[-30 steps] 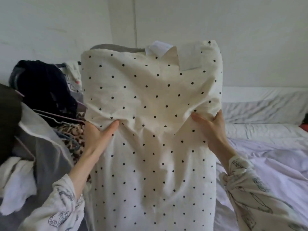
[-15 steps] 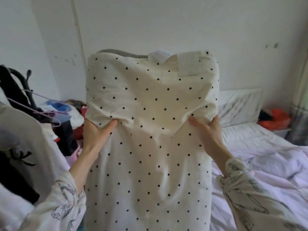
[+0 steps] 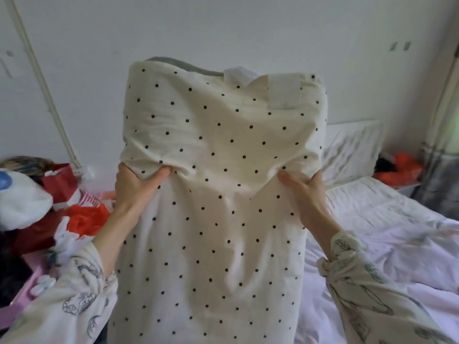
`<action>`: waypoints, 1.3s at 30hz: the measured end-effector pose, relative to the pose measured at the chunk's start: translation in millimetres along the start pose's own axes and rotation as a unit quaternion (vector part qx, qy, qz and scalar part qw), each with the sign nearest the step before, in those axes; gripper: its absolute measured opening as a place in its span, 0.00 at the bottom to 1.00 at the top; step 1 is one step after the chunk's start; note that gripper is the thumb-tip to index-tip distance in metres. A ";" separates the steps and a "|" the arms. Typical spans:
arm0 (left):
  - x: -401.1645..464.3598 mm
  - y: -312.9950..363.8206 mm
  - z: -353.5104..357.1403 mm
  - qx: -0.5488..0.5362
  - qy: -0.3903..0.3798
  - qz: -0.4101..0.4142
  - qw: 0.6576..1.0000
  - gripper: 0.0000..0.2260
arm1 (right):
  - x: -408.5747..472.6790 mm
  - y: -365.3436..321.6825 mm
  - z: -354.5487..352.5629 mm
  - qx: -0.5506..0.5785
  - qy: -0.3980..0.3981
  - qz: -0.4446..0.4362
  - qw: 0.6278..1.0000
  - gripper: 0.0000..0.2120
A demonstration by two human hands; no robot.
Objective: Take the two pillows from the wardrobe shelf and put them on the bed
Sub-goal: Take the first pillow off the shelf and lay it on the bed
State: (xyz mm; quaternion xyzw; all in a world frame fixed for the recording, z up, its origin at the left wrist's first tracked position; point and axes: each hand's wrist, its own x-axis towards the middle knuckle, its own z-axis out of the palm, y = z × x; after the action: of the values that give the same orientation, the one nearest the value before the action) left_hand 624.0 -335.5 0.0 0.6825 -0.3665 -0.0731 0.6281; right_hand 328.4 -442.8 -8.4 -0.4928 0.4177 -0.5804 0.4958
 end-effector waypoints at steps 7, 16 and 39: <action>145.8 -29.9 110.9 0.011 -0.049 -0.012 0.999 0.44 | 156.0 51.1 48.8 0.015 0.037 0.049 0.998 0.24; 291.8 -46.9 244.9 0.051 -0.091 0.007 0.995 0.47 | 302.2 92.5 78.5 0.052 0.100 0.107 0.988 0.23; 418.7 -250.8 718.2 0.231 -0.458 -0.022 0.858 0.45 | 517.1 358.3 7.6 0.046 0.432 0.271 0.859 0.18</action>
State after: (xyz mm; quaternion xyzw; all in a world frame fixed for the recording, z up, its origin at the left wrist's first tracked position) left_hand 625.9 -1175.2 -221.3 0.7056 -0.6039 -0.3046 0.2115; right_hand 382.9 -1010.4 -274.2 -0.0373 0.6799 -0.5964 0.4252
